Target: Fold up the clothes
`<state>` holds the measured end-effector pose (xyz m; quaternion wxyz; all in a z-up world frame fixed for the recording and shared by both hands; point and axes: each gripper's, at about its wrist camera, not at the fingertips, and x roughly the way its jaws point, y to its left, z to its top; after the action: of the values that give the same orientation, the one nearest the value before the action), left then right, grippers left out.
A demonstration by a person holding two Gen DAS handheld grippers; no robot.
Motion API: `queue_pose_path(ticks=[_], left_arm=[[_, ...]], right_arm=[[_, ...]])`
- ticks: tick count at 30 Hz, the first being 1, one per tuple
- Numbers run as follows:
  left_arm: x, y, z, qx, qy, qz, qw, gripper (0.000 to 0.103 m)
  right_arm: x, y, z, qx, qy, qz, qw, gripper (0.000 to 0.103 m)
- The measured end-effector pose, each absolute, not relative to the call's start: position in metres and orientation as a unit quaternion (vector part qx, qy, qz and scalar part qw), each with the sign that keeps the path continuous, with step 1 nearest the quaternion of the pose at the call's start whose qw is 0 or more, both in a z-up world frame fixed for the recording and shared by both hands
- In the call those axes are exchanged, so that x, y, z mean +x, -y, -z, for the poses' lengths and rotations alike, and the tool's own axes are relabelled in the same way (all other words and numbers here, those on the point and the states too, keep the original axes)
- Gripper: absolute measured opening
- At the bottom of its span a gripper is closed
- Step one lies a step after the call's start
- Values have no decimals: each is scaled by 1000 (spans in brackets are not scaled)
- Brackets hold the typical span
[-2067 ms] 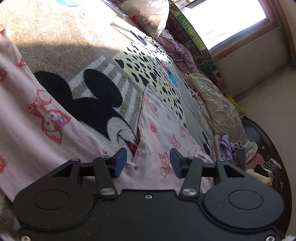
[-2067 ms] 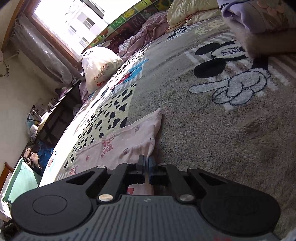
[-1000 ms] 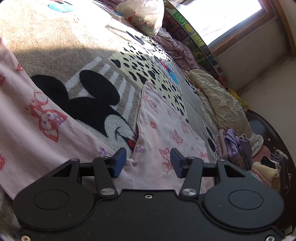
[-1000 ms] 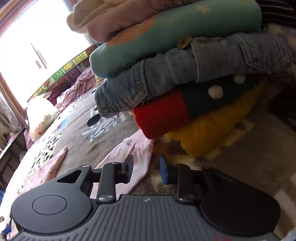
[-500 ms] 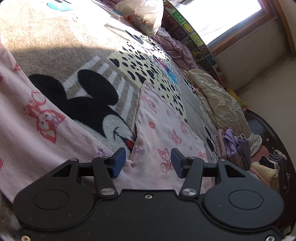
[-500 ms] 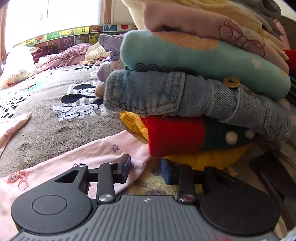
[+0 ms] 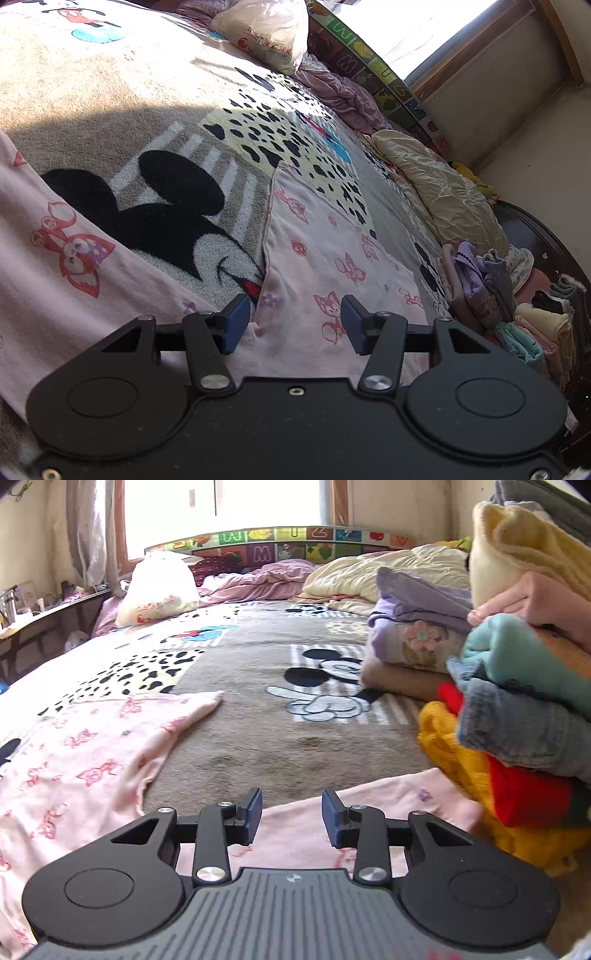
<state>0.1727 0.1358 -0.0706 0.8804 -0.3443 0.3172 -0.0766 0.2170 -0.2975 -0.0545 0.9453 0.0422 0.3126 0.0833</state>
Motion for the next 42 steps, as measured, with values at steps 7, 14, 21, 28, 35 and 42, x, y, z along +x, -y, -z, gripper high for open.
queue_pose_path(ticks=[7,14,21,28,35,42], left_arm=[[177,-134,72,-336,-319,78,883,53],[178,-139,73,-347,-320,83,877,53],[177,-137,73,-345,-320,82,879,53],[173,-137,74,-339,-321,84,880,53],[174,-139,75,-342,-323,92,878,55],[175,-142,76,-351,-325,102,872,57]], right_arm=[[249,245,52,73,-369,-189,907,36],[245,240,62,74,-389,-202,896,4],[237,258,64,99,-373,-160,908,9],[275,270,60,147,-378,-152,902,24],[338,269,65,178,-398,-147,888,25],[362,248,72,176,-398,-167,885,32]])
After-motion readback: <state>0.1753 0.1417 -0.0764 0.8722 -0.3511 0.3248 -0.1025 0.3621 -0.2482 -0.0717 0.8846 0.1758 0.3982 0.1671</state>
